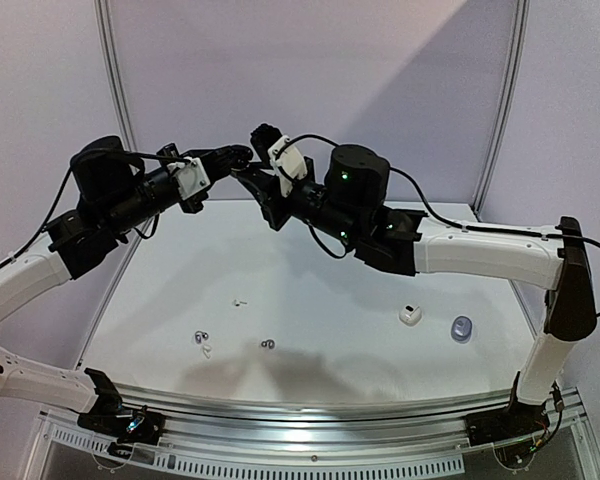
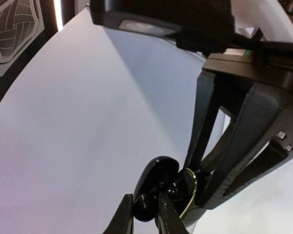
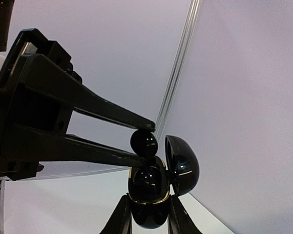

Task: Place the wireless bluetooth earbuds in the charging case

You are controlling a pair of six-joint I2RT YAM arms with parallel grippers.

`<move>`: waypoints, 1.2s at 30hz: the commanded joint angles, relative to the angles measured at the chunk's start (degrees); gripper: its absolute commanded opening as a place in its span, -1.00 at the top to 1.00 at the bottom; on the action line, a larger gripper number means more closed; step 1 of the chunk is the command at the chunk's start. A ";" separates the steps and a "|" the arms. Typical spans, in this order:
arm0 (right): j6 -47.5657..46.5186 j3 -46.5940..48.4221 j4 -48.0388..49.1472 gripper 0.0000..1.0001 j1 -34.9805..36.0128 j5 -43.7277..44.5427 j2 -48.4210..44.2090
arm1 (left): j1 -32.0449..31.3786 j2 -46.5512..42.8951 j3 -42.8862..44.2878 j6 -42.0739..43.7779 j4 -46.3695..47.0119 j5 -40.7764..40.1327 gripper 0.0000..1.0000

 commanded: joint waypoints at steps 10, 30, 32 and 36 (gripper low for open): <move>1.23 1.85 1.72 1.00 0.34 0.32 0.71 | -0.62 -0.61 -0.85 -1.97 1.28 -4.53 1.00; 0.87 2.00 3.56 1.00 0.38 0.01 0.47 | -0.62 0.03 -0.91 -4.56 -2.24 -2.81 1.00; 1.03 2.27 3.88 1.00 0.37 -0.18 0.73 | -0.62 0.08 -0.91 -5.27 -2.24 -2.38 1.00; 1.79 2.29 4.49 1.00 0.37 0.08 0.74 | -0.62 0.17 -0.83 -6.91 -2.78 -2.39 1.00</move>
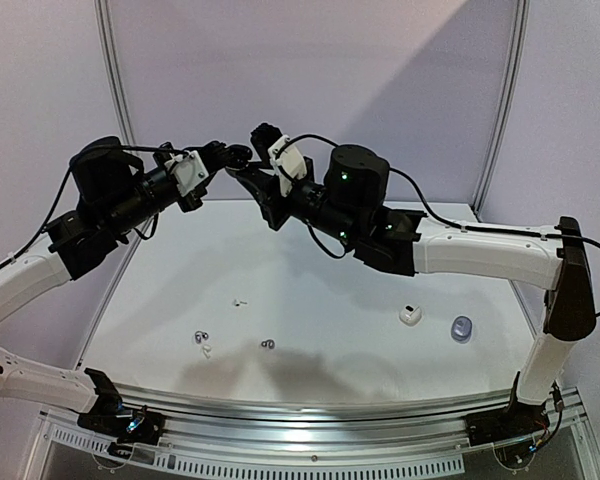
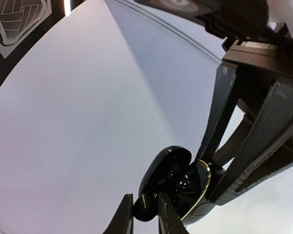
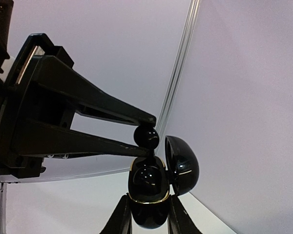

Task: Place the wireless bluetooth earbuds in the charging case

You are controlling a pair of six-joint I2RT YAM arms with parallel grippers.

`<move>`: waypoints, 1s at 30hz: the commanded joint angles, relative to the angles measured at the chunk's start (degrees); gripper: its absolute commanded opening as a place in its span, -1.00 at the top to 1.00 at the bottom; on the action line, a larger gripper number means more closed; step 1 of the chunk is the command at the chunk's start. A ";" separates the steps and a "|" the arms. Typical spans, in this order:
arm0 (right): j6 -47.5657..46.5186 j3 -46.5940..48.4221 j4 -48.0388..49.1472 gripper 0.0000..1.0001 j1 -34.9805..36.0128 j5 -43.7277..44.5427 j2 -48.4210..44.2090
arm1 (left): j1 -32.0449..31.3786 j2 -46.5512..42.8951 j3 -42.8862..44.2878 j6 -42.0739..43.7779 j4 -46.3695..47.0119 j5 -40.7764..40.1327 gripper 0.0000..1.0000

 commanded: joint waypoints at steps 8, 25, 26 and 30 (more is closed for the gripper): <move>4.14 2.55 6.08 1.00 0.13 0.12 1.04 | -0.58 -0.07 -1.09 -5.72 -0.90 -0.43 1.00; 6.34 0.64 7.95 1.00 -0.83 -4.92 0.69 | -0.49 -1.15 -3.79 -3.07 9.23 0.47 1.00; 6.78 -0.02 8.57 1.00 -1.17 -5.00 0.35 | -0.48 -1.47 -3.73 -3.46 9.00 0.63 1.00; 6.28 -1.95 9.00 1.00 -1.68 -6.97 -1.00 | -0.40 -3.32 -3.34 -5.68 8.20 1.28 1.00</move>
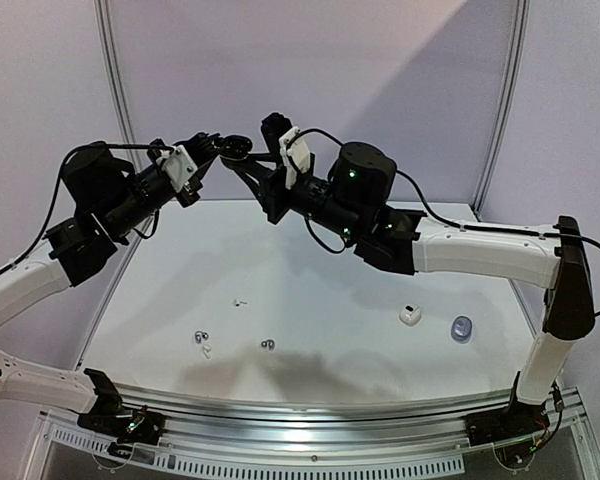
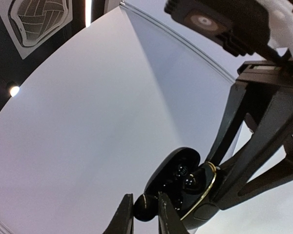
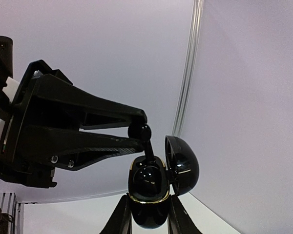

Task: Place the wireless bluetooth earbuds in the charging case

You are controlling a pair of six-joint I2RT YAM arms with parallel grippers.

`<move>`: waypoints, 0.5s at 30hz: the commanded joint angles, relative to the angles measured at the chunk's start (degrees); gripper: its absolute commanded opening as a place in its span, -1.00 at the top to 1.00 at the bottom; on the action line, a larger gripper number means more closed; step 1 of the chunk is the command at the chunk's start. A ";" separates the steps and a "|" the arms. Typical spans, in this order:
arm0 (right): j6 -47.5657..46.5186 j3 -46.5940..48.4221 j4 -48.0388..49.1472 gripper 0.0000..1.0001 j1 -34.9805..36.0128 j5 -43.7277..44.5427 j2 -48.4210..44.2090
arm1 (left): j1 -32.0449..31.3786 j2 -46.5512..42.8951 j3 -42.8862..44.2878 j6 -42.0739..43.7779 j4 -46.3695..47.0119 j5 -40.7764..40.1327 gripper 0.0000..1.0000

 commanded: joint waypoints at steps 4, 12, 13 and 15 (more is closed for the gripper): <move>-1.12 -2.15 2.78 1.00 -0.56 -3.10 -2.05 | -0.40 -3.86 -0.11 -4.60 -0.78 1.10 1.00; -4.71 -3.29 1.80 1.00 -0.47 -5.55 -3.33 | -0.49 -6.40 0.32 -5.13 -3.97 3.10 1.00; -5.48 -3.40 1.48 1.00 -0.46 -5.84 -3.63 | -0.49 -6.75 0.37 -5.30 -4.16 3.58 1.00; -7.62 -4.03 1.17 1.00 -0.46 -6.58 -4.12 | -0.49 -7.40 0.70 -5.73 -5.22 4.82 1.00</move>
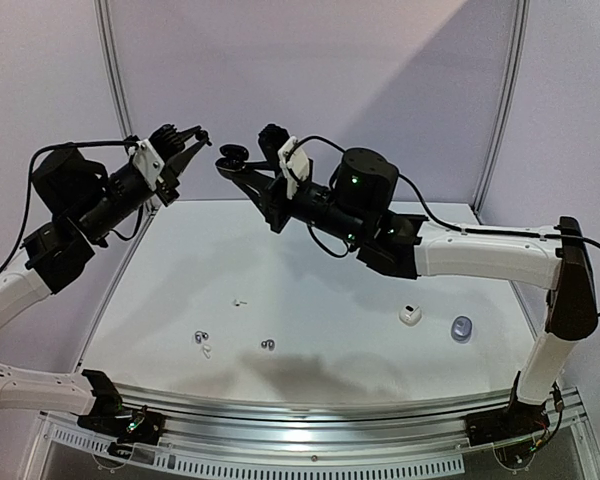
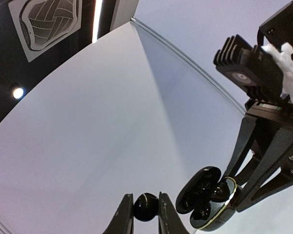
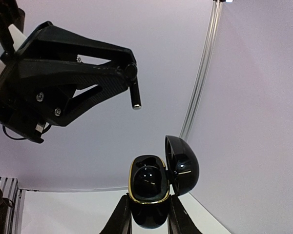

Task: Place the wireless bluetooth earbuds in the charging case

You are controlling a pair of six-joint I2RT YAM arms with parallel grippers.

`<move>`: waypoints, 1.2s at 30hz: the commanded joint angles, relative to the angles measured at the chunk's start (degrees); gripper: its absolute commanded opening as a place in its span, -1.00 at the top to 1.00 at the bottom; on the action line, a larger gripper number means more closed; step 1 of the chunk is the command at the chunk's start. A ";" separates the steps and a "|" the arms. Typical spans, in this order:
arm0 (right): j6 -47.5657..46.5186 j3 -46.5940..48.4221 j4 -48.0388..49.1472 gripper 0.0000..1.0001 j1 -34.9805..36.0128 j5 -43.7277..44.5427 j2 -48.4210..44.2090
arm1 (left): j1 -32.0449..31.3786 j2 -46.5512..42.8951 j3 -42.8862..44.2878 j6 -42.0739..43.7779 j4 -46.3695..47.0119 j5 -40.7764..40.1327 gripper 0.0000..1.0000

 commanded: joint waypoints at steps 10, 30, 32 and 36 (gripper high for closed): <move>-17.33 -0.10 -2.82 1.00 -0.39 -3.25 -3.13 | -0.44 -3.54 0.21 -3.21 -8.06 4.96 1.00; -17.91 1.04 -3.04 1.00 -0.37 -2.65 -2.30 | 0.04 1.01 -1.42 1.72 -3.89 4.29 1.00; -17.74 0.98 -2.99 1.00 -0.34 -2.58 -2.30 | 0.04 0.98 -1.59 2.96 -3.18 3.77 1.00; -17.73 0.97 -3.02 1.00 -0.34 -2.30 -2.05 | 0.05 0.62 -1.78 8.01 -2.08 2.88 1.00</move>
